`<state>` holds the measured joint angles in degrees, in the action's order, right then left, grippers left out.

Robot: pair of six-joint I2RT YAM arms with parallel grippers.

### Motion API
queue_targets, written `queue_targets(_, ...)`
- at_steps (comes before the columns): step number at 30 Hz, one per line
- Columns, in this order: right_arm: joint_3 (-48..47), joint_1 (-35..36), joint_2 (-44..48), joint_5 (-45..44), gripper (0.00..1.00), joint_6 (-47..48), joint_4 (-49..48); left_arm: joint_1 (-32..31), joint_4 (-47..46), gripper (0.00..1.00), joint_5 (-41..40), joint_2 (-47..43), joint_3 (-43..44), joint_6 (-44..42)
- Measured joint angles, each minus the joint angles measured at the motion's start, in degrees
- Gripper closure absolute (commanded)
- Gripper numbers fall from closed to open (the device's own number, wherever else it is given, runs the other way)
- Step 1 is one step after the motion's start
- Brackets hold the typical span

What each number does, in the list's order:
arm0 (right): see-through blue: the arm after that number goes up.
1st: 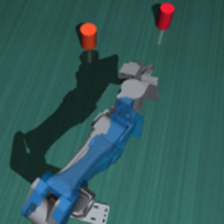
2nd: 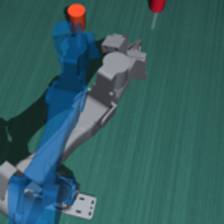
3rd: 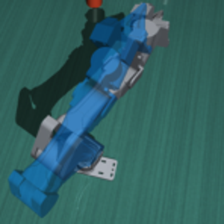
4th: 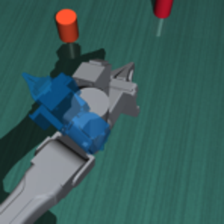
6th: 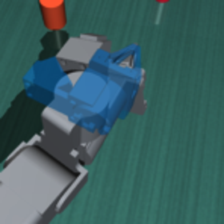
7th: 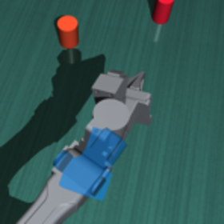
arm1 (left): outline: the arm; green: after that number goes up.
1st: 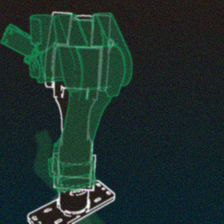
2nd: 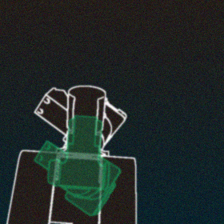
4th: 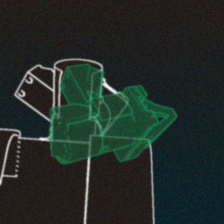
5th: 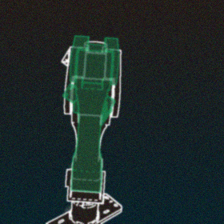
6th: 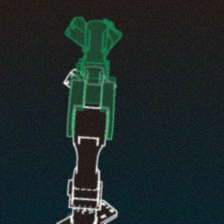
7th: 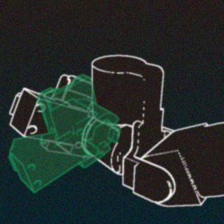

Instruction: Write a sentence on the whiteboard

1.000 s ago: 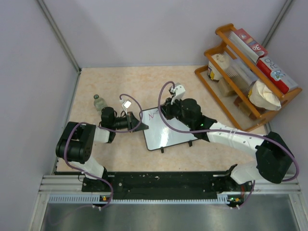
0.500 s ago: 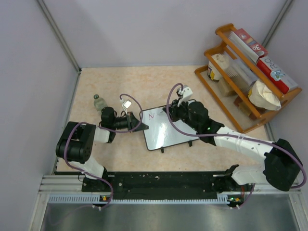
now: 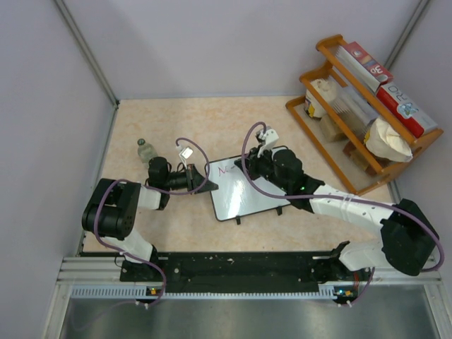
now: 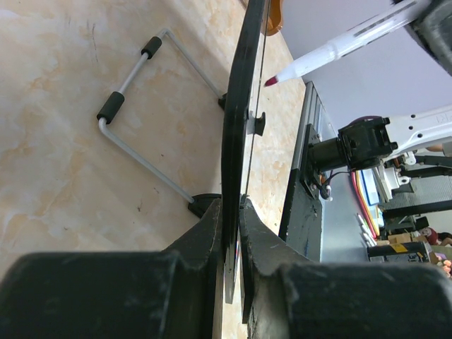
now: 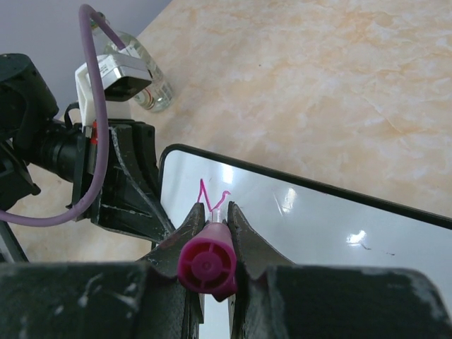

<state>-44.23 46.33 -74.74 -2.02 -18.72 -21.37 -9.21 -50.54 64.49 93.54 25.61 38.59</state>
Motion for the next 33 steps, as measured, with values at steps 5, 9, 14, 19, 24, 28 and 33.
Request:
queue_targets(5, 0.0, 0.0, -1.5, 0.4, 1.00, -0.6, 0.0, 0.0, 0.0, 1.00, 0.0, 0.0, 0.0, 0.0)
queue_targets(9, 0.0, 0.0, -1.5, 0.3, 1.00, -0.9, 0.0, 0.0, 0.0, 1.00, 0.0, 0.0, 0.0, 0.0)
queue_targets(14, 0.0, 0.0, -1.5, -0.7, 1.00, -1.1, 0.0, 0.0, 0.0, 1.00, 0.0, 0.0, 0.0, 0.0)
queue_targets(19, 0.0, -0.3, -1.5, -1.1, 1.00, -1.5, 0.1, 0.0, 0.0, 1.00, -0.1, 0.0, 0.0, 0.0)
queue_targets(24, 0.0, -0.9, -1.5, -1.2, 1.00, -2.1, 0.2, 0.0, 0.0, 1.00, -0.2, 0.0, 0.0, 0.0)
queue_targets(28, 0.0, -1.1, -1.5, -1.2, 1.00, -2.4, 0.2, 0.0, 0.0, 1.00, -0.2, 0.0, 0.0, 0.0)
queue_targets(33, -0.1, -1.1, -1.5, -1.2, 1.00, -2.4, 0.3, 0.0, 0.0, 1.00, -0.2, 0.0, 0.0, 0.0)
